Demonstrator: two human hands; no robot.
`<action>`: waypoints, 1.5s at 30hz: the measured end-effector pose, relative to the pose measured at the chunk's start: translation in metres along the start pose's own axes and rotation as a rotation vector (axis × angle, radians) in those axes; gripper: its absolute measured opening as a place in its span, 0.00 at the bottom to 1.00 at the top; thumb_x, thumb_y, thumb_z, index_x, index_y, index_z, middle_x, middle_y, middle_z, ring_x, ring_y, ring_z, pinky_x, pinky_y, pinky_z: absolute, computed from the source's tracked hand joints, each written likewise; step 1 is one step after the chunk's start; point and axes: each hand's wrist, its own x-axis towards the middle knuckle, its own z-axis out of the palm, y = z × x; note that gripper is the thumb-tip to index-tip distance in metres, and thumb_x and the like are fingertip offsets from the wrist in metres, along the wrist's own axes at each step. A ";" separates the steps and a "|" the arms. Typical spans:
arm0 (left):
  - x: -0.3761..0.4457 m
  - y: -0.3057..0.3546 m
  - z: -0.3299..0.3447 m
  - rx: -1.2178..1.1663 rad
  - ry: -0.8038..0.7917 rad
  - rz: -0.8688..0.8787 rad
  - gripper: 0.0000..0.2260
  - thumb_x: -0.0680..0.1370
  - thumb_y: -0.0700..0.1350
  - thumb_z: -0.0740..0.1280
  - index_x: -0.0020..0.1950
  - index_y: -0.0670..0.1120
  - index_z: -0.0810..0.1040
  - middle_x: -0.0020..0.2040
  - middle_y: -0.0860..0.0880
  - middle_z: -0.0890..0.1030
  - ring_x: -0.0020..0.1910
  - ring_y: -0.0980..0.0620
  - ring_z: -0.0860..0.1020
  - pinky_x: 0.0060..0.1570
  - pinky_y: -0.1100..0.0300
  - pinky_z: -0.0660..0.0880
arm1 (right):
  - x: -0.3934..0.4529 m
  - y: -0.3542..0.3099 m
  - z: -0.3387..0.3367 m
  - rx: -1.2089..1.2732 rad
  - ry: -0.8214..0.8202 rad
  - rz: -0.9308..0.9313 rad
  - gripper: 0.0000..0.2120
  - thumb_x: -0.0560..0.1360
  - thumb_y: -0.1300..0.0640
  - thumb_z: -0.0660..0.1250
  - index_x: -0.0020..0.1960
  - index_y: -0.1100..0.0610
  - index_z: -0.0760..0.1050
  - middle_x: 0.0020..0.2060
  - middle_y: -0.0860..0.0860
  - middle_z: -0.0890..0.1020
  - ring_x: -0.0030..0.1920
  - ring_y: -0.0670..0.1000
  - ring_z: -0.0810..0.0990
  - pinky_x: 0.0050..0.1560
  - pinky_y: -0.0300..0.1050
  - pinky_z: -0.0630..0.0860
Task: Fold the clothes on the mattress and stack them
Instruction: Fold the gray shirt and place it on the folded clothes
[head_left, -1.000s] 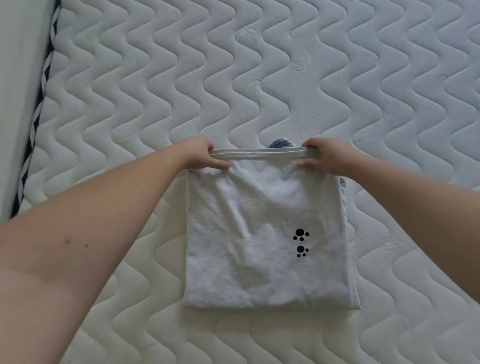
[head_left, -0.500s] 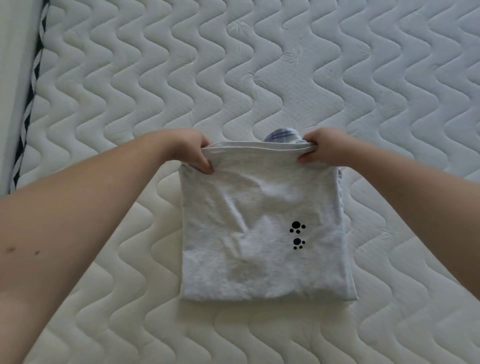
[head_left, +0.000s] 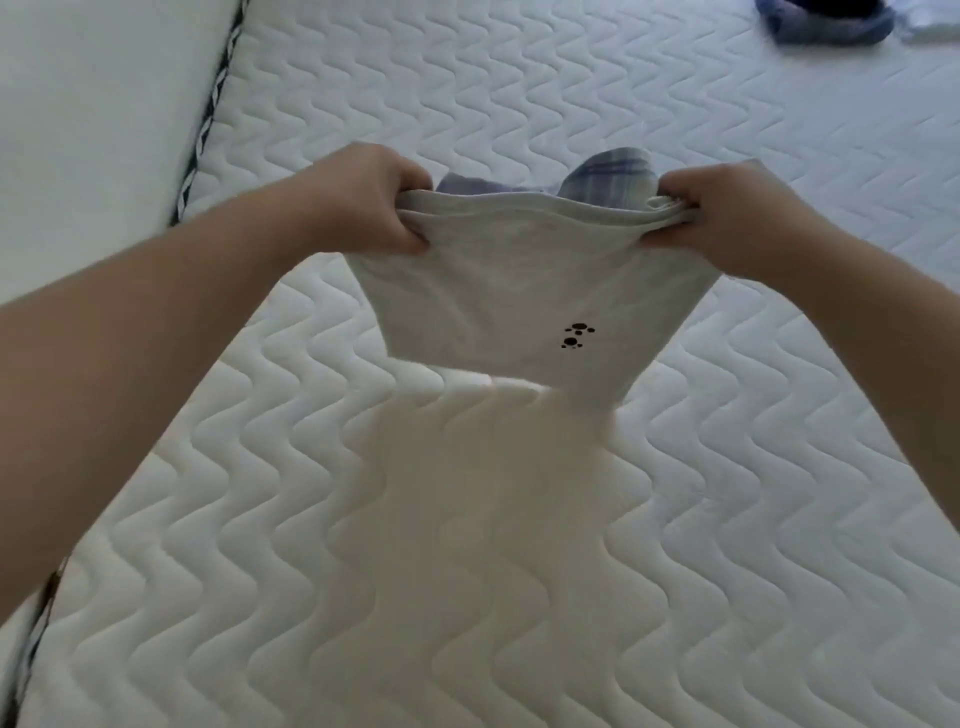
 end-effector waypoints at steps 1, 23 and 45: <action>-0.004 0.005 -0.005 0.026 0.064 0.029 0.09 0.68 0.44 0.72 0.34 0.51 0.72 0.30 0.54 0.73 0.32 0.51 0.72 0.31 0.60 0.64 | -0.004 -0.005 -0.007 -0.010 0.047 -0.019 0.14 0.72 0.53 0.73 0.35 0.52 0.69 0.27 0.47 0.72 0.30 0.47 0.68 0.31 0.44 0.63; -0.219 -0.003 0.319 0.195 0.182 0.065 0.08 0.68 0.40 0.75 0.39 0.45 0.77 0.37 0.46 0.77 0.36 0.43 0.77 0.35 0.54 0.69 | -0.265 0.006 0.230 -0.055 -0.141 0.110 0.13 0.64 0.68 0.75 0.47 0.59 0.83 0.35 0.59 0.82 0.36 0.63 0.82 0.34 0.50 0.76; -0.213 0.062 0.355 0.058 0.013 -0.006 0.17 0.65 0.49 0.79 0.51 0.46 0.83 0.50 0.47 0.81 0.52 0.44 0.79 0.49 0.51 0.71 | -0.262 -0.039 0.276 -0.059 -0.280 0.265 0.22 0.73 0.52 0.70 0.67 0.50 0.73 0.61 0.54 0.73 0.61 0.58 0.71 0.56 0.51 0.64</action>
